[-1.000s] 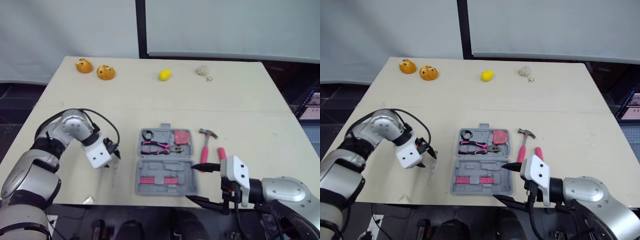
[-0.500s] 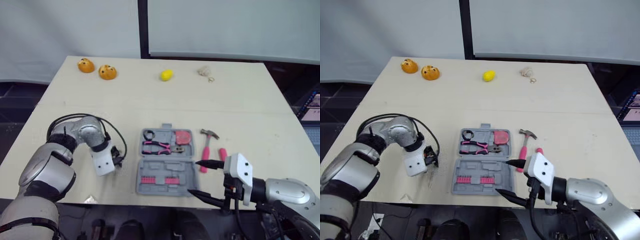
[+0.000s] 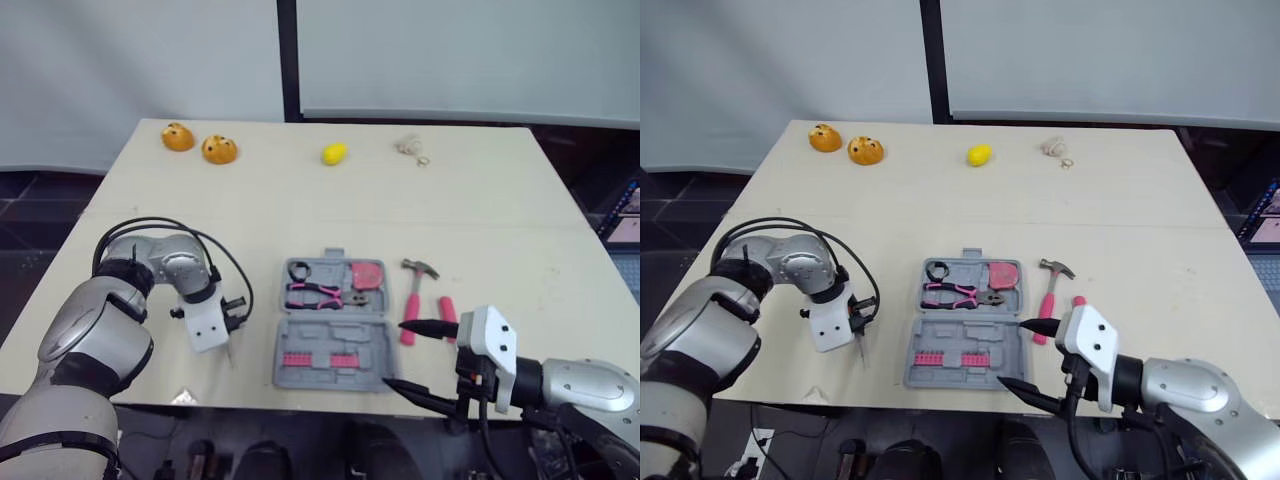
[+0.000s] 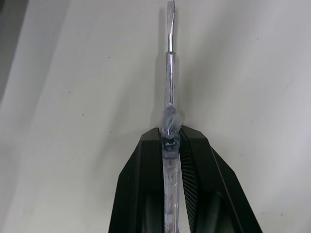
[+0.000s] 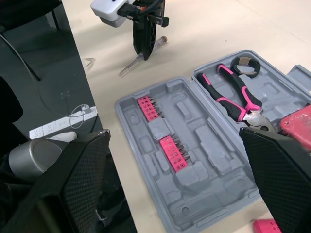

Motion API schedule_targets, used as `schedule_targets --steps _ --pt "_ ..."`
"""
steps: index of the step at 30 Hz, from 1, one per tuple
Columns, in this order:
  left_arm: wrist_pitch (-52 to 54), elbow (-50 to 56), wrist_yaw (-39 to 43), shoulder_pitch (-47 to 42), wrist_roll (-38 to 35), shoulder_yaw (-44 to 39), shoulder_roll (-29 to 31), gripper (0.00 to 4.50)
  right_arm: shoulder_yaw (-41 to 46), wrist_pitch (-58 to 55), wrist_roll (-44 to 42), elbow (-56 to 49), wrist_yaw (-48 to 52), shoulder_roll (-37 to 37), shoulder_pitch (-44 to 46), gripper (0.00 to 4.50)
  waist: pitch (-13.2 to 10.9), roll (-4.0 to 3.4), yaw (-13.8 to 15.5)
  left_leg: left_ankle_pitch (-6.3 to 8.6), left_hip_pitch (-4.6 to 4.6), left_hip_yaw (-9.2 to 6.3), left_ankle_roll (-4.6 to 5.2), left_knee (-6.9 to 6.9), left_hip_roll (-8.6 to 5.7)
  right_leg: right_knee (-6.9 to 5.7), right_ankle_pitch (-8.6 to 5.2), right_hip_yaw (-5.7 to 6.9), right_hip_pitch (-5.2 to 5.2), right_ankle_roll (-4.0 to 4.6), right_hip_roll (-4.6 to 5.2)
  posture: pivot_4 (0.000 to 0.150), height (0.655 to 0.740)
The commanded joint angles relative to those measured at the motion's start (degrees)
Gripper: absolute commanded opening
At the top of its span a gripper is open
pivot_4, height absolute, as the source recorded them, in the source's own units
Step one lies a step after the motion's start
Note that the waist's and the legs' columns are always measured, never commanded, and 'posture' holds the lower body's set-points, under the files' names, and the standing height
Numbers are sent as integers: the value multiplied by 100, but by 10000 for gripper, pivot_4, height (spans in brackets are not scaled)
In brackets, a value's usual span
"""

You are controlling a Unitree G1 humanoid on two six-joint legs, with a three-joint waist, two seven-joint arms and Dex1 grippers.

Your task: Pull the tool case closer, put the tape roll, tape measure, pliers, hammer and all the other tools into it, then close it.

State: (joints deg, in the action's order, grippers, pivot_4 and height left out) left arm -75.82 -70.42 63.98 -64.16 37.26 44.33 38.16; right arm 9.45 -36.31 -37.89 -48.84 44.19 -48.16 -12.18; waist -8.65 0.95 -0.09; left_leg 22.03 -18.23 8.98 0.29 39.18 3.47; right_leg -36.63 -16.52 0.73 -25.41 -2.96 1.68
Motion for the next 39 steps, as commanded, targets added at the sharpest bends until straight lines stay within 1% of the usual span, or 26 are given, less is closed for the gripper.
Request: schedule_targets --steps 1,3,4,6,8,10,11,13,17,19,20,21,22,26,28,31,33,36,39 --pt "418 -192 1265 -32 -1173 -611 214 798 152 23 -142 -173 -17 -29 50 45000 -12 28 -15 -4 -5 0 -8 1 -2 -1 -1 2 -4 2 -5 1500 7370" --pt "994 -3 2093 124 -1953 -1018 288 798 127 33 -146 -139 6 -34 81 45000 -17 44 -29 -6 -8 2 -17 1 0 1 -3 13 -7 8 -14 1500 7370" --pt "1683 264 2489 270 -2488 -1233 422 798 85 52 -133 -84 35 -35 135 45000 -18 45 -32 -6 -8 2 -17 1 1 4 -4 23 -7 10 -14 1500 7370" --pt "3214 1213 2815 719 -3462 -1335 897 798 10 98 -92 44 94 -32 246 45000 -19 45 -90 -4 -8 3 -18 0 4 3 -6 30 -9 13 -13 1500 7370" --pt "4333 2342 2852 1262 -4098 -1365 1444 798 -10 135 -61 139 153 -41 299 45000 -22 48 -153 -4 -7 -1 -18 -1 24 1 -7 14 -10 15 -1 1500 7370" --pt "5441 3360 2852 1827 -4449 -1634 1884 798 47 170 -83 218 242 -70 301 45000 -22 48 -167 -4 -5 -1 -18 -1 28 -2 -8 0 -11 15 14 1500 7370" --pt "5934 3755 2845 2049 -4553 -1774 2025 798 79 188 -95 246 287 -86 289 45000 -23 49 -155 -4 -3 -1 -18 -1 27 -7 -9 0 -10 16 22 1500 7370" --pt "6838 4493 2658 2460 -4750 -2017 2274 798 161 224 -114 305 387 -121 251 45000 -21 51 -133 -4 0 1 -19 0 21 -12 -9 1 -10 16 9 1500 7370" --pt "9457 6085 2093 3266 -5215 -2461 2744 798 209 294 -95 434 514 -156 232 45000 -22 52 -96 -5 -1 0 -19 2 17 -11 -9 -3 -9 15 3 1500 7370" --pt "10669 6742 1919 3500 -5385 -2568 2878 798 186 300 -83 452 523 -149 247 45000 -22 52 -86 -4 -2 1 -19 2 17 -8 -9 -5 -9 15 -1 1500 7370" --pt "11534 7126 1685 3591 -5519 -2617 2885 798 163 314 -62 470 524 -140 249 45000 -22 53 -82 -4 -1 0 -20 2 17 -9 -9 -5 -9 15 -2 1500 7370" --pt "12304 7435 1443 3651 -5624 -2659 2852 798 139 340 -29 490 529 -132 240 45000 -22 52 -78 -4 -1 1 -21 2 17 -9 -9 -7 -9 15 -4 1500 7370" --pt "12847 7684 1249 3704 -5705 -2703 2815 798 125 378 14 511 535 -131 218 45000 -22 53 -73 -4 1 1 -22 2 16 -10 -9 -12 -9 15 -5 1500 7370" --pt "14530 8284 392 3821 -5888 -2892 2483 798 159 560 185 565 599 -145 -5 45000 -22 52 -56 -3 3 2 -25 0 15 -10 -9 -21 -9 15 -9 1500 7370" --pt "15559 8269 -401 3807 -5802 -3305 1872 798 254 597 197 532 582 -110 -149 45000 -22 52 -20 -5 3 3 -27 1 15 -10 -9 -25 -9 15 -10 1500 7370" --pt "16501 8224 -1174 3694 -5691 -3738 1286 798 294 645 211 493 550 -80 -272 45000 -21 58 -9 -5 7 7 -27 3 13 -16 -9 -32 -9 14 -10 1500 7370" --pt "16789 7986 -1668 3599 -5773 -3995 998 798 300 667 220 479 533 -69 -321 45000 -22 60 -20 -5 7 8 -29 3 14 -17 -9 -35 -10 14 -9 1500 7370" --pt "16832 7382 -2403 3423 -6109 -4246 613 798 316 683 233 481 519 -42 -353 45000 -22 59 -14 -6 13 7 -37 3 18 -23 -10 -41 -9 16 2 1500 7370" --pt "16832 6742 -3301 3109 -6021 -4712 -28 798 304 681 236 492 486 -17 -327 45000 -21 59 0 -7 17 7 -39 4 17 -28 -10 -40 -8 16 12 1500 7370"
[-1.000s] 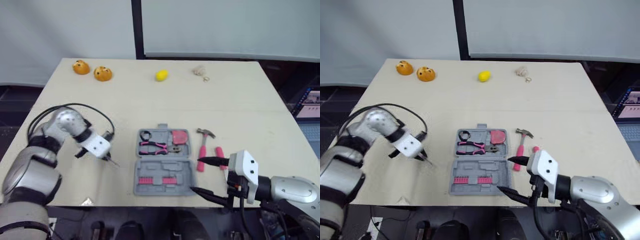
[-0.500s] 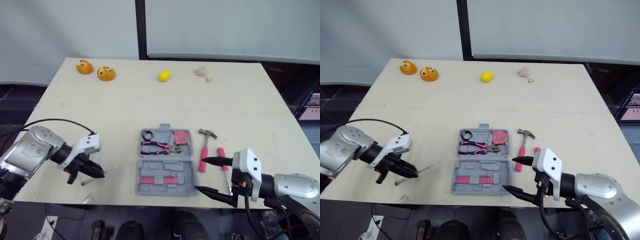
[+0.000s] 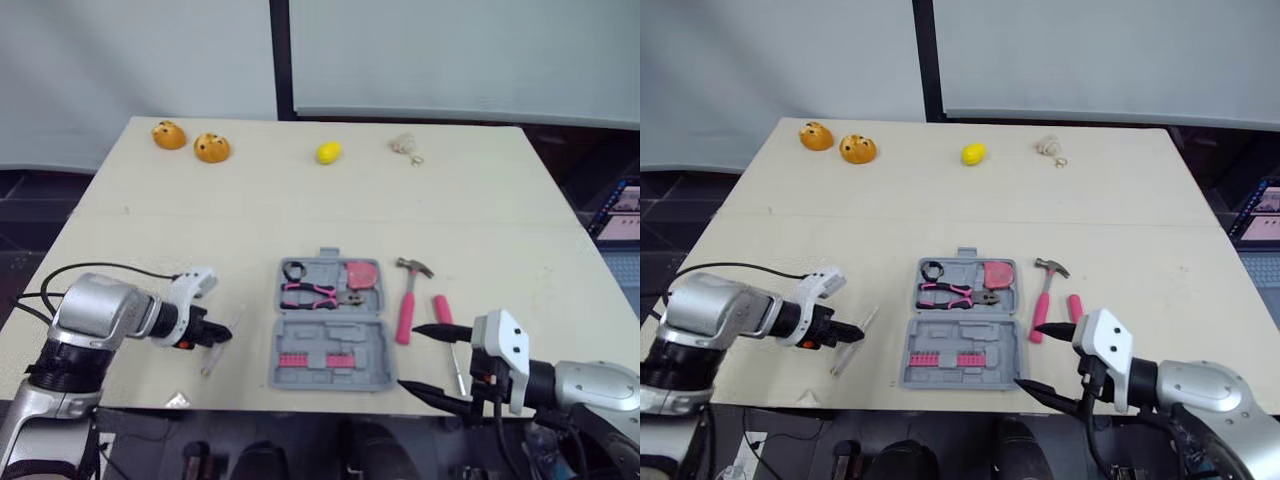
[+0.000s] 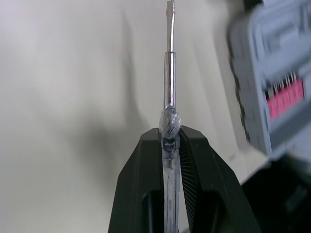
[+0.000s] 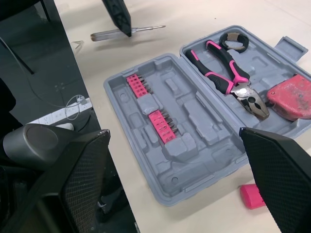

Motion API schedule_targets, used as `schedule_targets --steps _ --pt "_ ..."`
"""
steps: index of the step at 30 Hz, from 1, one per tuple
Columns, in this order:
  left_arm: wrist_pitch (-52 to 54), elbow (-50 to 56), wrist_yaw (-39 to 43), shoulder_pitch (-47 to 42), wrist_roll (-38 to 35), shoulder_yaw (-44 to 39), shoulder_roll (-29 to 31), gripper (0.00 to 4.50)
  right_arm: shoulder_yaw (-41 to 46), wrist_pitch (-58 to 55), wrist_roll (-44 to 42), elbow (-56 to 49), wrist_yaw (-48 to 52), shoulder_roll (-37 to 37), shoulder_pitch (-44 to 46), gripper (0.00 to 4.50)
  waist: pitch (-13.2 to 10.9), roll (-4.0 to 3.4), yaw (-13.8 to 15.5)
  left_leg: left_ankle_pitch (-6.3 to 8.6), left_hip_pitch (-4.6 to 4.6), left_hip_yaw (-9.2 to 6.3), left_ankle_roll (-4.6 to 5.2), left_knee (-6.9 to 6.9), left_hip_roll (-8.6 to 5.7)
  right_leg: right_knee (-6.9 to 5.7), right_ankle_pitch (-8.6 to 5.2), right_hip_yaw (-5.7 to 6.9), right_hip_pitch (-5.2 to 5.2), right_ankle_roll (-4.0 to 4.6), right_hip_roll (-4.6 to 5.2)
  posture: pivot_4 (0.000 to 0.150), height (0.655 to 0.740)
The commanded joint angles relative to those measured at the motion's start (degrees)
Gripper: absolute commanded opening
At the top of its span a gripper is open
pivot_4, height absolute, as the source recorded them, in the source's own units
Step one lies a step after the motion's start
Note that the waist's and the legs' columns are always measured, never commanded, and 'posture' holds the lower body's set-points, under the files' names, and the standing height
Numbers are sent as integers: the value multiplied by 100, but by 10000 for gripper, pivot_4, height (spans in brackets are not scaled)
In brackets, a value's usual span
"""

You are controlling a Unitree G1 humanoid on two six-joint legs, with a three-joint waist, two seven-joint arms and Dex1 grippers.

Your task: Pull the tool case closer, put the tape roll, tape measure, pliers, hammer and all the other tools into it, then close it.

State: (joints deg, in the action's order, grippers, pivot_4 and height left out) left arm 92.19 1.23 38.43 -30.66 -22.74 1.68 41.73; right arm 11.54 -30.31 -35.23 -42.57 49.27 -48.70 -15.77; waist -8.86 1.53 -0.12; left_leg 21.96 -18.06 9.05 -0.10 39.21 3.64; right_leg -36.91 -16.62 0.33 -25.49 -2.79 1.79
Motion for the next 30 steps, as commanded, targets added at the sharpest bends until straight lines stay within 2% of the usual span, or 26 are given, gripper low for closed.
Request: schedule_targets --steps 1,5,11,15,20,23,24,26,30 --pt "31 -552 -979 -313 -56 -582 -521 798 88 79 -30 -135 -28 40 41 45000 0 2 5 0 -1 0 0 0 -3 2 0 0 0 -1 -1 1500 7370" --pt "31 -728 -1736 -387 -216 -901 -974 798 50 59 -35 -148 -48 53 77 45000 0 5 -1 1 -3 0 -2 1 0 4 1 2 0 -2 8 1500 7370" --pt "31 -339 -2478 -53 -595 -1163 -1214 798 26 28 -48 -141 -44 41 124 45000 2 1 3 -3 8 0 -10 1 -6 -10 1 8 3 -1 29 1500 7370" --pt "31 441 -2666 277 -851 -1450 -1058 18872 2 -4 -77 -142 -6 18 146 45000 2 1 -15 -3 8 -2 -11 1 -5 -9 0 18 3 0 35 1500 7370" --pt "31 1685 -2695 976 -1647 -2235 -799 44342 -25 -28 -123 -87 80 -16 199 45000 2 1 -52 -5 12 -5 -22 -2 -1 -17 -6 22 3 11 36 1500 7370" --pt "31 2303 -2575 1464 -1950 -2543 -573 44342 -44 -32 -139 -37 144 -35 239 45000 2 1 -52 -4 12 -9 -24 -4 -3 -15 -8 26 3 13 43 1500 7370" --pt "-159 2589 -2326 1775 -1948 -2520 -335 44342 -70 -33 -139 -8 166 -38 281 45000 2 1 -50 -4 12 -11 -24 -4 -4 -14 -8 27 3 13 45 1500 7370" --pt "-1312 3059 -1610 2654 -1639 -2227 233 44342 -141 -35 -136 69 215 -42 397 45000 1 1 -79 -3 13 -11 -26 -8 -4 -12 -11 29 3 19 45 1500 7370" --pt "-3525 3010 -697 3746 -891 -1751 513 44342 -238 -56 -136 138 262 -56 570 45000 -1 -11 -108 0 18 -15 -30 -13 -6 -8 -17 38 6 29 55 1500 7370"
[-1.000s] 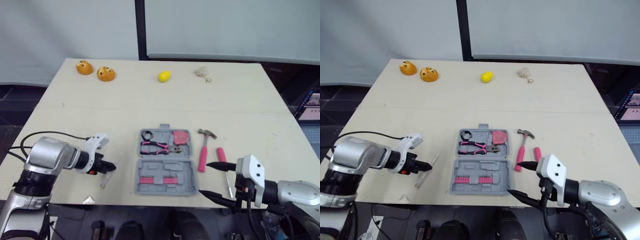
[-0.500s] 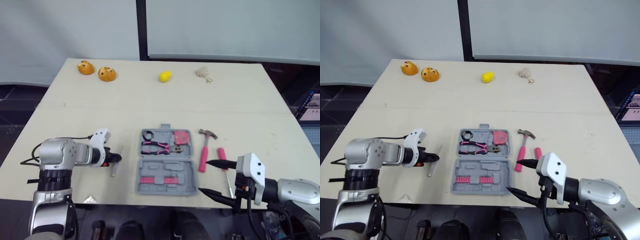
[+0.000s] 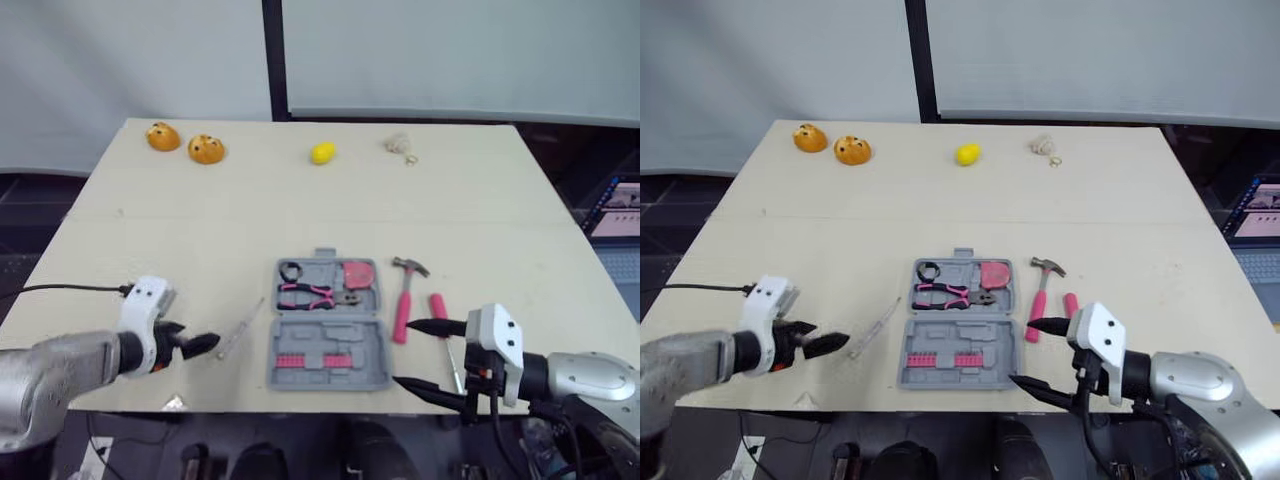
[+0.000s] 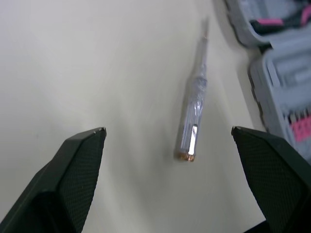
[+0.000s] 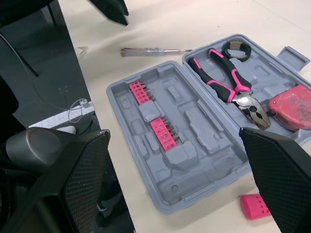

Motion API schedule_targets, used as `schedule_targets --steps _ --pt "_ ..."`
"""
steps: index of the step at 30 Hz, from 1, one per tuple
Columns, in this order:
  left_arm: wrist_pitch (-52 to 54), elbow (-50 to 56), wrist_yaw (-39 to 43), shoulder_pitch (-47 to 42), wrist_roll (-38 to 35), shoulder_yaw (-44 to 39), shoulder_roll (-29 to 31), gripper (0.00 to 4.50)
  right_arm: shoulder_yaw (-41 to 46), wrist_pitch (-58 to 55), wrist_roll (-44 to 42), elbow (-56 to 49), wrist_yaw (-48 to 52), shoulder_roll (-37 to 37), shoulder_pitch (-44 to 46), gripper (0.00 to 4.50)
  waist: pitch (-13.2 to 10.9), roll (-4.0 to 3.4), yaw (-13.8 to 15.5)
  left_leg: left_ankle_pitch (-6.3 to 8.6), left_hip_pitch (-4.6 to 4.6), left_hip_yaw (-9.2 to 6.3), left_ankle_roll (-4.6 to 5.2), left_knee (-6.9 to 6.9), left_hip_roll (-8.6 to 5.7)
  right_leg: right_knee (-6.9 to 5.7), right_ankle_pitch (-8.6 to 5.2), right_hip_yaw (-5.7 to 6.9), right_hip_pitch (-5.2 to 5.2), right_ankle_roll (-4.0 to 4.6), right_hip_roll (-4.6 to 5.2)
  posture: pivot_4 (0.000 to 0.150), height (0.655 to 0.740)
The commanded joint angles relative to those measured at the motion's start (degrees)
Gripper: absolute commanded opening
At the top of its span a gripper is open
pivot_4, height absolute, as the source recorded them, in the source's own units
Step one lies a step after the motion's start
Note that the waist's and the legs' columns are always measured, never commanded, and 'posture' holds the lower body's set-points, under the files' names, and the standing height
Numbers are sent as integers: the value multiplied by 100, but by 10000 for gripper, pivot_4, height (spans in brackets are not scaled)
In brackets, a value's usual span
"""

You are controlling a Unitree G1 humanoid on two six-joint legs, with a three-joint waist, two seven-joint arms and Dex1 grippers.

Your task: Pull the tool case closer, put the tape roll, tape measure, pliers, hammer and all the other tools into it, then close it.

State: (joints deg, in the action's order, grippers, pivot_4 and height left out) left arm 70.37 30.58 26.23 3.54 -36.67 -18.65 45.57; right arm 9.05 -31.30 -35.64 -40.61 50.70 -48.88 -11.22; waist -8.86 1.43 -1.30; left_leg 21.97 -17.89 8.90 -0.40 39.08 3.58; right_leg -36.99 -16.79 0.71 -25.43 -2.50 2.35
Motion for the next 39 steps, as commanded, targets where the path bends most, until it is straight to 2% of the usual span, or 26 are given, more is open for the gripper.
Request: schedule_targets --steps 1,6,13,16,18,27,39 --pt "-1585 13 596 451 577 336 94 44342 21 31 -109 -56 130 -51 131 45000 -1 -1 23 0 -4 -6 1 0 -3 2 0 6 0 1 3 1500 7370" --pt "-2666 -237 683 711 1184 853 -96 44342 147 -16 -165 -101 151 -92 77 45000 -1 0 54 7 -14 -15 13 -1 -3 12 -1 11 1 1 2 1500 7370" --pt "-3510 -941 473 287 1757 1382 -726 44342 199 -92 -214 -271 38 -61 -52 45000 0 2 75 10 -20 -18 20 -1 -2 18 2 16 1 -4 1 1500 7370" --pt "-3578 -1084 430 189 1908 1553 -867 35773 209 -132 -233 -309 4 -42 -61 45000 0 2 70 10 -20 -19 21 -2 -2 17 2 16 1 -4 1 1500 7370" --pt "-3605 -1172 409 101 2032 1672 -930 26248 202 -140 -231 -333 -15 -28 -73 45000 0 3 70 10 -20 -19 21 -2 -1 17 3 17 1 -5 1 1500 7370" --pt "-3782 -1435 325 -230 2474 1924 -1036 26248 165 -118 -197 -353 -75 11 -93 45000 0 3 95 10 -22 -21 22 -2 -1 18 3 19 1 -6 1 1500 7370" --pt "-3694 -1524 318 -297 2637 2015 -1157 26248 141 -84 -138 -361 -112 48 -83 45000 0 3 102 10 -22 -22 22 -2 -1 17 3 20 1 -6 2 1500 7370"
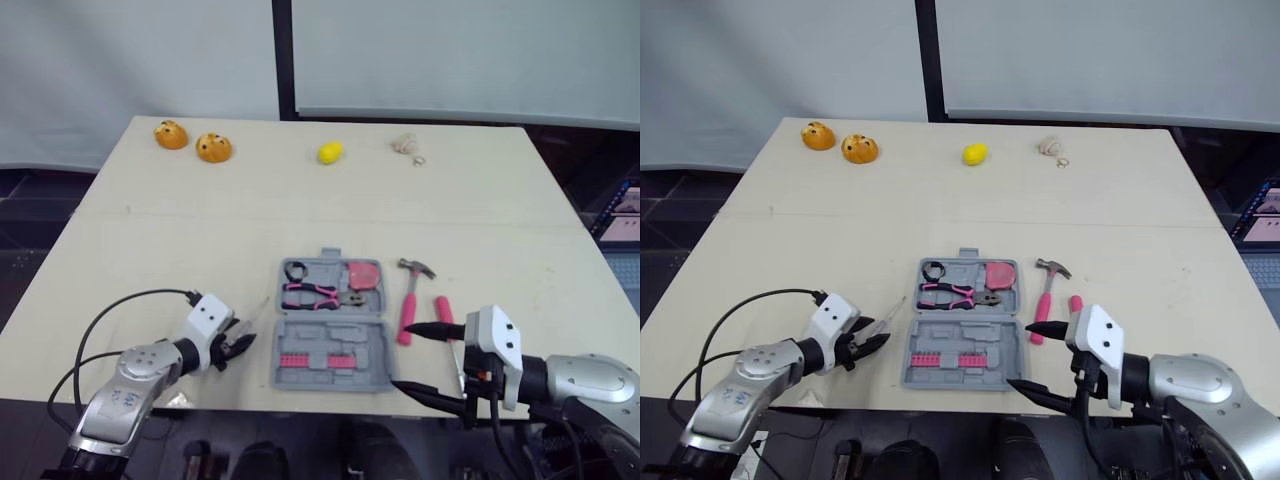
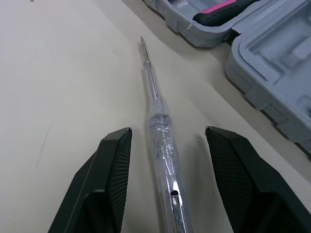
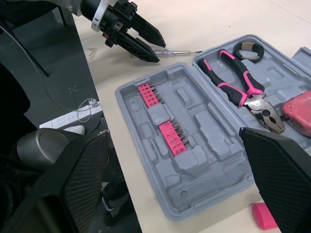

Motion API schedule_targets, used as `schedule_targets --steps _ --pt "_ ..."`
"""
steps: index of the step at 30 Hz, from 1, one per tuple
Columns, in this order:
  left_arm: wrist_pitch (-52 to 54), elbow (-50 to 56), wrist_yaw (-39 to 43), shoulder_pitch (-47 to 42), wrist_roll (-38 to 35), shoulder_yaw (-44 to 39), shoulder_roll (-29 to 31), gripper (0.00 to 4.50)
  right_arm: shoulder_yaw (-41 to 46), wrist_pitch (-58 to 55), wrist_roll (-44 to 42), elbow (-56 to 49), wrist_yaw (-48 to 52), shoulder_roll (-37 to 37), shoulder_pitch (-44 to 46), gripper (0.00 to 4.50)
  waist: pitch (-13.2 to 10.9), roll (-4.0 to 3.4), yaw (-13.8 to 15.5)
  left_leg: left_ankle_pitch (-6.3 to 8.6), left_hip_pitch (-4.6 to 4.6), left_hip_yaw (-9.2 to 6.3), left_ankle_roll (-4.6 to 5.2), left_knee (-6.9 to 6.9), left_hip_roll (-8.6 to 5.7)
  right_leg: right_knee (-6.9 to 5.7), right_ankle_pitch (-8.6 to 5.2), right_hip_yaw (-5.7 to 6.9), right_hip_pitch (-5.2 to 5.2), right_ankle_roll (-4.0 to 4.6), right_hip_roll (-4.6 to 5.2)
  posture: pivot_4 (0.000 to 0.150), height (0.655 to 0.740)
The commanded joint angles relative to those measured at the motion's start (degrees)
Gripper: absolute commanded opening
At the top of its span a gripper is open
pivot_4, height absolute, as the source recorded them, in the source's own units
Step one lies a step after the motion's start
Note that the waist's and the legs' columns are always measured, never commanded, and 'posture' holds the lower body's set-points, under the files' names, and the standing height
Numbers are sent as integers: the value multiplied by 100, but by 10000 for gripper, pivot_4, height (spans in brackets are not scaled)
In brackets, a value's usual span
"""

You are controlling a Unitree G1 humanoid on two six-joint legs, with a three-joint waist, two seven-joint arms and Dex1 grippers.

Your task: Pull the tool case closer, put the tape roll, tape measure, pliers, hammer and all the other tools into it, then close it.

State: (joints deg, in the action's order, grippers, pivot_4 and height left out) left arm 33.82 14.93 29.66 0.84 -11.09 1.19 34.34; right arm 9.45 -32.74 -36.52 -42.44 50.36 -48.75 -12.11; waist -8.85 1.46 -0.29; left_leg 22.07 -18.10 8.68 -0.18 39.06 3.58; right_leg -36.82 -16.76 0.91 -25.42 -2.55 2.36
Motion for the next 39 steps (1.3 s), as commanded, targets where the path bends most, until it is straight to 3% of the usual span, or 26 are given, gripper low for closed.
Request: schedule_targets --steps 1,4,6,11,18,23,26,29,34,39 --pt "-50 29 -30 -25 95 30 -50 26248 102 63 -48 -180 -79 37 6 45000 0 0 1 0 0 0 0 0 0 0 0 0 0 0 0 1500 7370" --pt "-116 -58 -36 -24 147 52 -115 26248 91 74 -31 -160 -81 43 20 45000 0 0 2 0 0 -1 0 0 0 0 0 0 0 0 0 1500 7370" --pt "-185 -132 -33 -20 192 78 -164 20718 101 74 -30 -159 -83 41 21 45000 0 0 1 0 0 -1 0 0 0 0 0 0 0 0 0 1500 7370" --pt "-306 -240 -16 8 233 77 -297 447 167 52 -58 -178 -89 29 -8 45000 0 0 7 1 0 -2 1 0 -1 1 0 1 1 0 2 1500 7370" --pt "-415 -196 179 -112 129 -112 -244 555 235 26 -90 -225 -103 16 -81 45000 0 0 15 1 -2 -4 2 0 -1 2 0 3 1 0 4 1500 7370" --pt "-110 221 1207 -736 -247 -490 894 555 484 24 -114 -234 19 -84 -313 45000 -6 10 10 -1 -9 -18 -1 0 2 0 -1 17 -2 2 3 1500 7370" --pt "-380 243 2393 -1297 -301 -184 1914 555 671 39 -101 -169 150 -187 -478 45000 -7 4 9 -1 -9 -19 -2 -3 1 2 -3 19 -2 5 3 1500 7370" --pt "-285 320 3398 -2179 -418 416 2394 555 888 57 -84 -49 311 -317 -633 45000 -10 -12 19 0 -11 -13 0 -6 -3 18 -1 18 1 3 4 1500 7370" --pt "202 232 4092 -3577 -16 1696 2143 555 1005 74 -27 107 449 -409 -727 45000 -12 -11 27 0 -22 -8 3 3 -21 31 8 11 2 -14 -20 1500 7370" --pt "422 -285 3988 -4524 864 2901 1321 555 972 120 121 187 435 -397 -811 45000 -13 -9 26 -5 -21 -7 9 5 -42 32 16 -32 2 -29 -76 1500 7370"
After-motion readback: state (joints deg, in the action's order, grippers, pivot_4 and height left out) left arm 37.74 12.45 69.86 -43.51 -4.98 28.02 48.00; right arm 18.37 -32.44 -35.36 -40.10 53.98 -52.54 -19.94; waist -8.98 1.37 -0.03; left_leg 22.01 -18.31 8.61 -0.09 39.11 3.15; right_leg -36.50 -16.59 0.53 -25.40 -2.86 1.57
